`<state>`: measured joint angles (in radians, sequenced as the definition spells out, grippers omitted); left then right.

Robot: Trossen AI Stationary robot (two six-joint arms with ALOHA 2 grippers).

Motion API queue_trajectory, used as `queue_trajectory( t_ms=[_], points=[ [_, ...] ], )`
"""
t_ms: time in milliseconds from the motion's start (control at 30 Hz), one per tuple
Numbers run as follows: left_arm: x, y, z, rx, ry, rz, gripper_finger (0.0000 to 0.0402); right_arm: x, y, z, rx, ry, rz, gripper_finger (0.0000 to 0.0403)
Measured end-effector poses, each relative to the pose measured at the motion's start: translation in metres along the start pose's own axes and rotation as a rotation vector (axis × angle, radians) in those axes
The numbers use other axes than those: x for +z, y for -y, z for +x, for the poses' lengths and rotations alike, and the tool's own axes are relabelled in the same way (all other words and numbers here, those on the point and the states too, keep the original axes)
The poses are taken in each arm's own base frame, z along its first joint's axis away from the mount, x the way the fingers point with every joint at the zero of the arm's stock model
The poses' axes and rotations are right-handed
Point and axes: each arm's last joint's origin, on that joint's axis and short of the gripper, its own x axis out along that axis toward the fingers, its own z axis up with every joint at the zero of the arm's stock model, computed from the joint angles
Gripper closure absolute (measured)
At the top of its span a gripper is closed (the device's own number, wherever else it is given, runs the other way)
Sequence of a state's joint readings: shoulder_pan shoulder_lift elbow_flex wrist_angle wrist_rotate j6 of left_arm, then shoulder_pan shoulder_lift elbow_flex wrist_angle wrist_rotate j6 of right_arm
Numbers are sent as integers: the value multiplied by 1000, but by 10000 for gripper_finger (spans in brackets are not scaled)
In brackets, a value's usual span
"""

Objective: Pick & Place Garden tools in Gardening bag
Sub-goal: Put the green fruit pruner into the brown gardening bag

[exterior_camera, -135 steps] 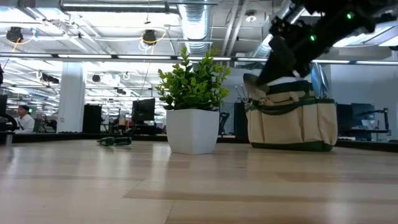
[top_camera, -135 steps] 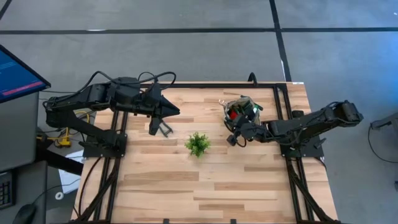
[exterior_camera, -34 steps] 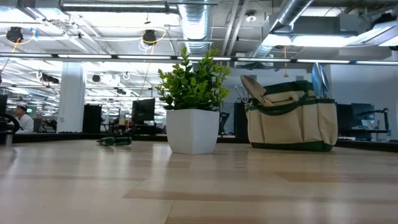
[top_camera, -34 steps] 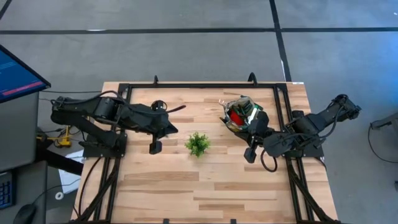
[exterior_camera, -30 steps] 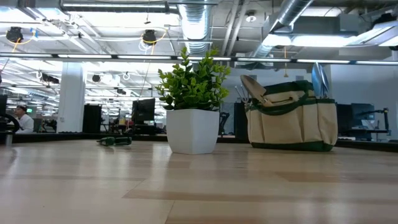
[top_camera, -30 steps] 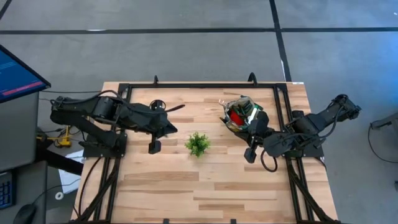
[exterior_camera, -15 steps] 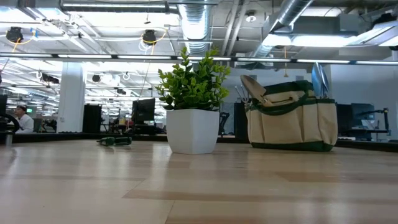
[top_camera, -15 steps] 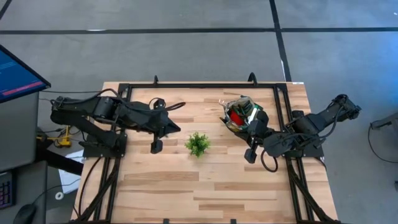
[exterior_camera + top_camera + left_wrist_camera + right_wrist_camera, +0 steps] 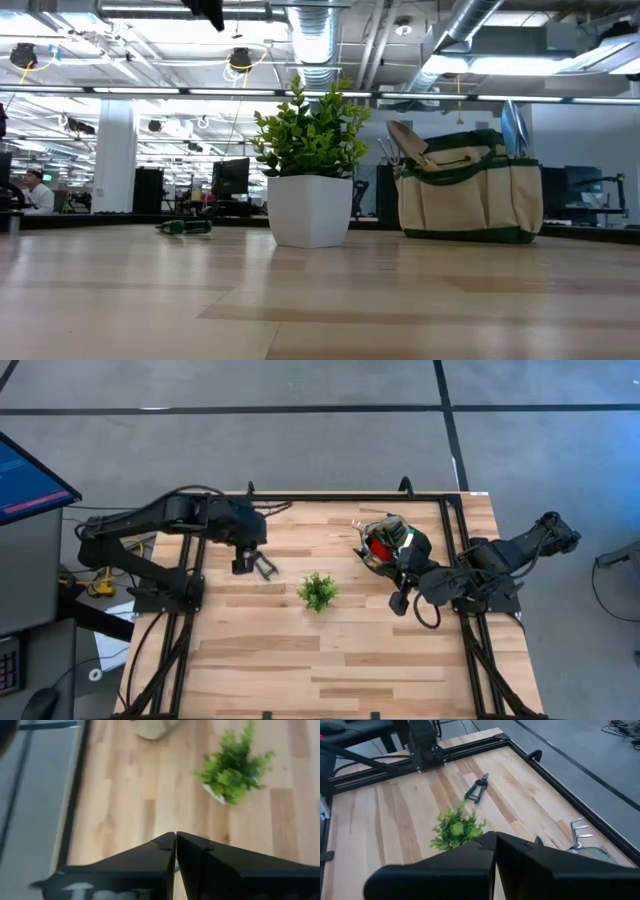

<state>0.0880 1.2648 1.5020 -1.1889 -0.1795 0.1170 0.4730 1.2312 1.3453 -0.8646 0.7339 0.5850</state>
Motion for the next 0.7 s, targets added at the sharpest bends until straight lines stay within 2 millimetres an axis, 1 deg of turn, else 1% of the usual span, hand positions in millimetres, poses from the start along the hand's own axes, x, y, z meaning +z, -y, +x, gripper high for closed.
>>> queue_trajectory(
  t_ms=[100,200,267,333,467,533,600,700],
  points=[
    [-15,-7,17,-65,45,11,399,2,3,3,-15,1,16,402],
    [-43,-13,31,-98,35,-32,399,3,4,4,-24,1,23,402],
    [-63,-16,35,-115,32,-67,399,3,5,5,-28,1,25,402],
    [-83,-15,38,-113,15,-84,399,4,7,6,-38,1,31,402],
    [-118,-9,54,-110,-25,-60,399,6,11,9,-57,1,43,402],
    [-128,-5,66,-117,9,-50,399,7,13,11,-70,1,50,402],
    [-137,-1,82,-124,47,-21,399,8,16,13,-81,2,57,403],
    [-140,3,107,-138,150,-6,399,9,19,16,-94,0,66,403]
  ],
)
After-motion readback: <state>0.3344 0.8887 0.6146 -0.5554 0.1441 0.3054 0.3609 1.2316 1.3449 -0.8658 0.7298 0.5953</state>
